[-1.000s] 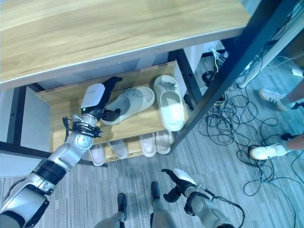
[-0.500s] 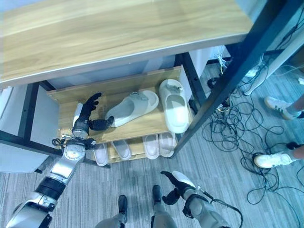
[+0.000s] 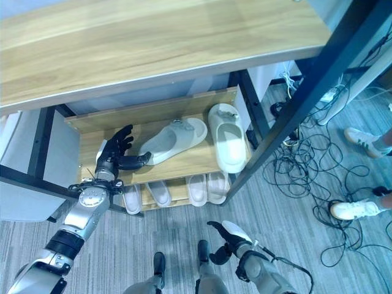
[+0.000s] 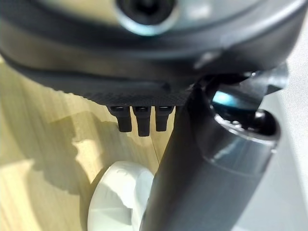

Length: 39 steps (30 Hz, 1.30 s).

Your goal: Arrange the slippers neatly on the shoe rack.

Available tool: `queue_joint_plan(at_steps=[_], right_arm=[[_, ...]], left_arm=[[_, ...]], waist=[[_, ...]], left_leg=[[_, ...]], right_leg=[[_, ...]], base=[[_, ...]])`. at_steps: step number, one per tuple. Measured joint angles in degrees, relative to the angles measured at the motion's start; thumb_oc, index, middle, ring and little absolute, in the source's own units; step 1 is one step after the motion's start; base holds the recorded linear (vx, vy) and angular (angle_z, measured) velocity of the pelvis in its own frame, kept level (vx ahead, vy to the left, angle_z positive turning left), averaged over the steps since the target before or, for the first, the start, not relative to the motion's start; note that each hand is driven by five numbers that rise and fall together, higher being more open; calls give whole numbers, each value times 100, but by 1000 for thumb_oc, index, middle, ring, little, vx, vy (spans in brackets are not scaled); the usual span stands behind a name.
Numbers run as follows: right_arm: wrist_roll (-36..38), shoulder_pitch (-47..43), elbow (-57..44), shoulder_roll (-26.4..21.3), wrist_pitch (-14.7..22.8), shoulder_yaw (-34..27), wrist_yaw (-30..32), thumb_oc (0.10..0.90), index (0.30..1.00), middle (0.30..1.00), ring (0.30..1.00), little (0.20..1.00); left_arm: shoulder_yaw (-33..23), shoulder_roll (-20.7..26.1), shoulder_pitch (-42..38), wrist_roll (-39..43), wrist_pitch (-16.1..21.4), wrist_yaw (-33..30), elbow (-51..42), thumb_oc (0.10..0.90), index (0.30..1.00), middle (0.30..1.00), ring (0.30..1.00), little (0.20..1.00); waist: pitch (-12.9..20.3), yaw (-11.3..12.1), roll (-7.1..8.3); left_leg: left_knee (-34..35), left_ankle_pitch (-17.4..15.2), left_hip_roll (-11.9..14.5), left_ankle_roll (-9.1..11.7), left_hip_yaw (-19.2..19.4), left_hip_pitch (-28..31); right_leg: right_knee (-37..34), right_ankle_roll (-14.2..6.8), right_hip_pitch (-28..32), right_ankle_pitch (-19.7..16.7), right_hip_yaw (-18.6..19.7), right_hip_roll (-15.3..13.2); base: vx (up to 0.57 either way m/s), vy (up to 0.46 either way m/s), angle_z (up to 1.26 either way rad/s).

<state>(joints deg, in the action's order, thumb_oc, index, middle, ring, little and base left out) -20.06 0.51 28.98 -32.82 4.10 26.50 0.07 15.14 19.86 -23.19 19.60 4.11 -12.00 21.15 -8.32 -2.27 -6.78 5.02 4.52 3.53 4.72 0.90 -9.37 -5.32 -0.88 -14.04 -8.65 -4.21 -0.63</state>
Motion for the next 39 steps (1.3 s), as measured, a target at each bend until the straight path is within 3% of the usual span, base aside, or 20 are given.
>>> queue_joint_plan(at_steps=[39], right_arm=[[11,-106,288,320,-158,187,227,800,900,900,900,900]], left_arm=[[1168,-589,504,293,-11,158,-795,800,900,900,900,900]], waist=[[43,16,87]], left_leg=[[-28,22,-51,-33,-138,82]], right_leg=[[0,-48,155,40,-84,-52]], base=[[1,-1,0]])
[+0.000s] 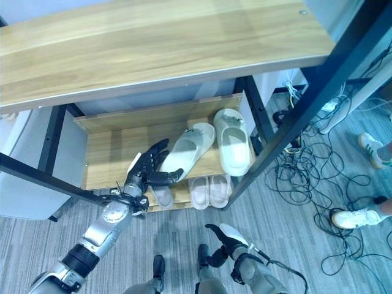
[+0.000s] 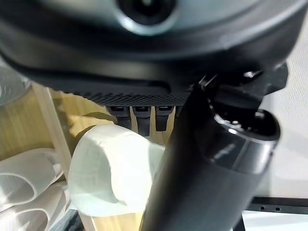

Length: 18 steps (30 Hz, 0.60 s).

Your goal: Arrange the slippers neatly on the shoe rack.

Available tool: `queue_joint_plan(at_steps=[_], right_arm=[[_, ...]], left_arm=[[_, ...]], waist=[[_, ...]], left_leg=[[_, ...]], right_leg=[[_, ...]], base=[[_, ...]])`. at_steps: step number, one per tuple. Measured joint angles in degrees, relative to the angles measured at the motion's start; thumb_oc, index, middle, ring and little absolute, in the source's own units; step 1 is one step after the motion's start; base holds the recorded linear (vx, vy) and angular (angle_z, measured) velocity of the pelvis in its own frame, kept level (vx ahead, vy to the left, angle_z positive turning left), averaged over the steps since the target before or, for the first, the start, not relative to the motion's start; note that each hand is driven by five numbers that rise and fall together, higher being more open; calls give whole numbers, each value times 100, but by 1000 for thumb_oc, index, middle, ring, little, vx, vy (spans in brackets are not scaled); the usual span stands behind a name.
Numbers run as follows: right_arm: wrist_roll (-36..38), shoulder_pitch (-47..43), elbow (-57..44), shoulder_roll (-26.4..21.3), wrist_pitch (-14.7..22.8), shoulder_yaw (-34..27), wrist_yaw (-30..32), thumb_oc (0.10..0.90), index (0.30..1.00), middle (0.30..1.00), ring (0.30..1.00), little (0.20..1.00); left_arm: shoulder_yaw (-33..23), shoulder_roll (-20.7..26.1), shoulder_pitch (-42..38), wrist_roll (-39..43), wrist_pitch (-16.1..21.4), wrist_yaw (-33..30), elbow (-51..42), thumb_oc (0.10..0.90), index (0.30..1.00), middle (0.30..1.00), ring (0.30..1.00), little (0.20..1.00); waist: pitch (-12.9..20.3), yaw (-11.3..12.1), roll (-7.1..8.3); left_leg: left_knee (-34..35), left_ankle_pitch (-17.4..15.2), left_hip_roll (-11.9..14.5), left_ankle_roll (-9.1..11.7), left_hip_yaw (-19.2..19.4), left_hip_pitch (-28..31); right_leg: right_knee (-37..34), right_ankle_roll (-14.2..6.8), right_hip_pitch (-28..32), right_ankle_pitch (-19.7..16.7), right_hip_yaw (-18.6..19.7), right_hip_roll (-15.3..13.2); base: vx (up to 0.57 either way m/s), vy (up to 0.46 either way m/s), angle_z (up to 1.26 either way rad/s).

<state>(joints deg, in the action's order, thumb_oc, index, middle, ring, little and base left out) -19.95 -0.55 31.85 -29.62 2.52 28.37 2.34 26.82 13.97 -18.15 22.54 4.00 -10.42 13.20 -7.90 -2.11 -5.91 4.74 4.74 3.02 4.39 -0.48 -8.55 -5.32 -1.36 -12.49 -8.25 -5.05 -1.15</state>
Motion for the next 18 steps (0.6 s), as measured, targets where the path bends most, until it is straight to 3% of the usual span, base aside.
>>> queue_joint_plan(at_steps=[18], right_arm=[[5,-47,157,165,-44,145,54,800,900,900,900,900]], left_arm=[[212,216,0,25,-61,119,-283,800,900,900,900,900]], waist=[[20,2,37]], left_leg=[[-23,8,3,-12,-49,2]], right_leg=[[-2,-2,37,5,-94,-8]], base=[[-1,-1,1]])
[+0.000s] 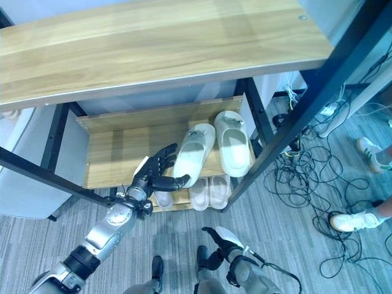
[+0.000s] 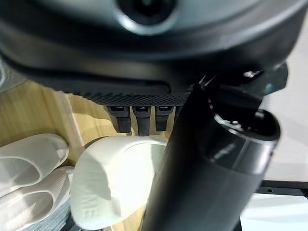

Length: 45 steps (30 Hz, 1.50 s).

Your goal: Arrange the slippers neatly on the shoe rack.

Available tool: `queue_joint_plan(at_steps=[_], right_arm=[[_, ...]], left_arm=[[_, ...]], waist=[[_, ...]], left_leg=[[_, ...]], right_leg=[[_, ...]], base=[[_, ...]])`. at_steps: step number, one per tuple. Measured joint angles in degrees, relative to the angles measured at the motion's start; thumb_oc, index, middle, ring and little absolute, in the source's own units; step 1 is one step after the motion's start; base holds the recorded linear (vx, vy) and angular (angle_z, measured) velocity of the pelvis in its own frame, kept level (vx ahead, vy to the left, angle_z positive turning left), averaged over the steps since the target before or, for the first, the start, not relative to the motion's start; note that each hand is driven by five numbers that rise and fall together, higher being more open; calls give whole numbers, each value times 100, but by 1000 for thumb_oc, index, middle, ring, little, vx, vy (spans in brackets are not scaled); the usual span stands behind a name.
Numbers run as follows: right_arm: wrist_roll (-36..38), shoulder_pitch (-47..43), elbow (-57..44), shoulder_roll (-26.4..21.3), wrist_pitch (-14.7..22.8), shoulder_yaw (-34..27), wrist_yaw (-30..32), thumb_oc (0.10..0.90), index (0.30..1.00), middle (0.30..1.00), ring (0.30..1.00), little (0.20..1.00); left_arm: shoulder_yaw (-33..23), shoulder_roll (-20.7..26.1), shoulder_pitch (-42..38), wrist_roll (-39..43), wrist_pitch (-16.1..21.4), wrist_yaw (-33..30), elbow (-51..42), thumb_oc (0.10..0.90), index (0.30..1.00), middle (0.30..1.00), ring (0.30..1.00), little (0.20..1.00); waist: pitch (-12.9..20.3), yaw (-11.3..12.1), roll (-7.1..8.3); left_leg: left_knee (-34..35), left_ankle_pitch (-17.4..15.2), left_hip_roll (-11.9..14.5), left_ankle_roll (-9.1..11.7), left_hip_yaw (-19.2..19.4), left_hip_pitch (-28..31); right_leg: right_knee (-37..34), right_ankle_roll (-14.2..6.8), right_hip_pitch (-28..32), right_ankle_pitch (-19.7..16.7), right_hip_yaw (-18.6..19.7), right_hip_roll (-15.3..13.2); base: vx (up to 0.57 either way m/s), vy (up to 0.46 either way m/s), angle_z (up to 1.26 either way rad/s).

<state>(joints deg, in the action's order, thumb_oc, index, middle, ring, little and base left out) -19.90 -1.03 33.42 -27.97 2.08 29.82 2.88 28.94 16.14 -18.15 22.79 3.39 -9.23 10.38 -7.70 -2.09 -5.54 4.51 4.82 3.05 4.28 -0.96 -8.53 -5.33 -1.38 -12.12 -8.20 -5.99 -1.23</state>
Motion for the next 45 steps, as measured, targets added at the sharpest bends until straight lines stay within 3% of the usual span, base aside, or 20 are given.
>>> queue_joint_plan(at_steps=[10,20,28,36,45], right_arm=[[1,61,1,0,1,-49,-6,800,900,900,900,900],[-1,67,6,-4,2,-55,-8,800,900,900,900,900],[-1,108,6,-10,2,-107,-7,800,900,900,900,900],[-1,83,7,0,0,-107,-6,800,900,900,900,900],[0,35,137,87,-3,-104,-4,800,900,900,900,900]], left_arm=[[-456,123,-14,-385,7,-23,-351,800,900,900,900,900],[-672,209,-84,-1184,7,-304,-56,800,900,900,900,900],[-713,130,73,-1136,2,-289,63,800,900,900,900,900],[-724,92,682,-595,0,-157,-240,800,900,900,900,900],[-560,91,684,-475,0,121,-273,800,900,900,900,900]], waist=[[2,108,-3],[4,116,-6],[4,125,-6],[4,144,-6],[4,144,-6]], left_leg=[[-19,0,3,0,-24,49],[-20,0,1,1,-42,46],[-17,0,1,0,-34,43],[-18,1,2,0,-41,47],[-22,6,3,-6,-100,95]], right_leg=[[-1,5,64,4,-18,3],[-1,6,68,4,-20,1],[0,6,62,4,-13,2],[-1,6,69,3,-17,1],[-2,13,139,10,-49,3]], base=[[0,0,0],[0,1,0],[0,0,0],[0,0,0],[-4,-3,1]])
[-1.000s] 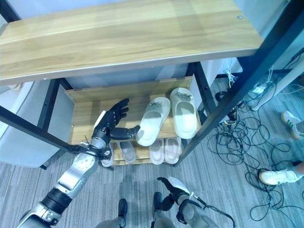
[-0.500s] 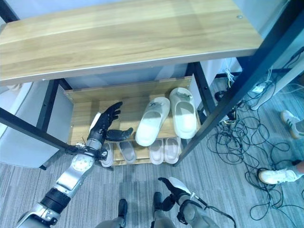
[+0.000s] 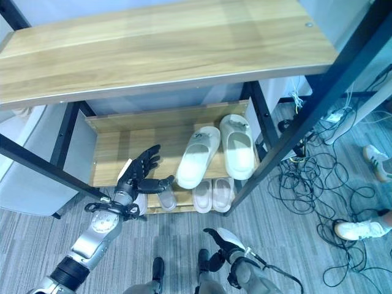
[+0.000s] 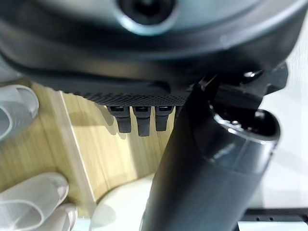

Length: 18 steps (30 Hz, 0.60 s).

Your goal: Arrange the slippers neatly on the shoe rack.

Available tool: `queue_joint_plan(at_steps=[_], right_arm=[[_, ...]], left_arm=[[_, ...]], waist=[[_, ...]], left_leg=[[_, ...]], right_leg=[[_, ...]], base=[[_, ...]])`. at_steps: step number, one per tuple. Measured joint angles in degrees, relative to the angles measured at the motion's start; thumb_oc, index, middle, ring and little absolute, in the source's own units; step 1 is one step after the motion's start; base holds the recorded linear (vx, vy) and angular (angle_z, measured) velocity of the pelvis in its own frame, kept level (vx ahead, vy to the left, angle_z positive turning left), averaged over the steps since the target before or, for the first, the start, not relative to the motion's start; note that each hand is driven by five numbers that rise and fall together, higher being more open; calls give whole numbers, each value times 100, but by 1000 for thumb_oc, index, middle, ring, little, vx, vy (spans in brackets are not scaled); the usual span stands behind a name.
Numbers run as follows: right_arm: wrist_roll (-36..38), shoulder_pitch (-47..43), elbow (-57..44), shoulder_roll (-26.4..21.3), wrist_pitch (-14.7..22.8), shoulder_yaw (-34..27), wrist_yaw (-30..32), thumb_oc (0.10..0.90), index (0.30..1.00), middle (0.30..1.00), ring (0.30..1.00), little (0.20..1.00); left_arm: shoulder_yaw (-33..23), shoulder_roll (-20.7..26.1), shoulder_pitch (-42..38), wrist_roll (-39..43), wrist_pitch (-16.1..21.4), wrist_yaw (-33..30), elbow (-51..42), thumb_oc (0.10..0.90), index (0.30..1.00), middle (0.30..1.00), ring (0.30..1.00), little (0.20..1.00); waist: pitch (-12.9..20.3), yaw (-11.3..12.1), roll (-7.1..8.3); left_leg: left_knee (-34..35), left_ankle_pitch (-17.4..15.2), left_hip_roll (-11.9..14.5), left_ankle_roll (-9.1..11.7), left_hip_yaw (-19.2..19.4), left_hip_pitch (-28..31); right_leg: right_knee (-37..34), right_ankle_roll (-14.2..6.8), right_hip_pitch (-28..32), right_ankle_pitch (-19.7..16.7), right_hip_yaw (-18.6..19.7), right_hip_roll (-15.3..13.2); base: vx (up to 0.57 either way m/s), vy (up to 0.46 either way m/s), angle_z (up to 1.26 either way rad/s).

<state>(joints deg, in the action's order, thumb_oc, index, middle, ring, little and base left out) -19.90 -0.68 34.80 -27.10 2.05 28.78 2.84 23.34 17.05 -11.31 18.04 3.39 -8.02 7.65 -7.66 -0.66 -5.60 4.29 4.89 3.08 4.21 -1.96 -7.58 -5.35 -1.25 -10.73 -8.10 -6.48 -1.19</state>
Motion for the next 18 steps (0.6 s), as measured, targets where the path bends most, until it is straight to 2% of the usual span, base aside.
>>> queue_joint_plan(at_steps=[11,18], right_arm=[[1,-32,96,76,-25,27,15,800,900,900,900,900],[7,-36,102,80,-28,125,43,800,900,900,900,900]], left_arm=[[662,-83,1,267,-9,202,-6,800,900,900,900,900],[799,-156,-36,325,-8,254,-6,800,900,900,900,900]], waist=[[0,-3,0],[0,-6,-1]], left_leg=[[5,0,0,-1,-1,-6],[5,-1,0,-2,58,-21]], right_leg=[[0,5,-15,5,12,1],[1,5,-51,4,49,3]], base=[[0,0,0],[-18,-7,-2]])
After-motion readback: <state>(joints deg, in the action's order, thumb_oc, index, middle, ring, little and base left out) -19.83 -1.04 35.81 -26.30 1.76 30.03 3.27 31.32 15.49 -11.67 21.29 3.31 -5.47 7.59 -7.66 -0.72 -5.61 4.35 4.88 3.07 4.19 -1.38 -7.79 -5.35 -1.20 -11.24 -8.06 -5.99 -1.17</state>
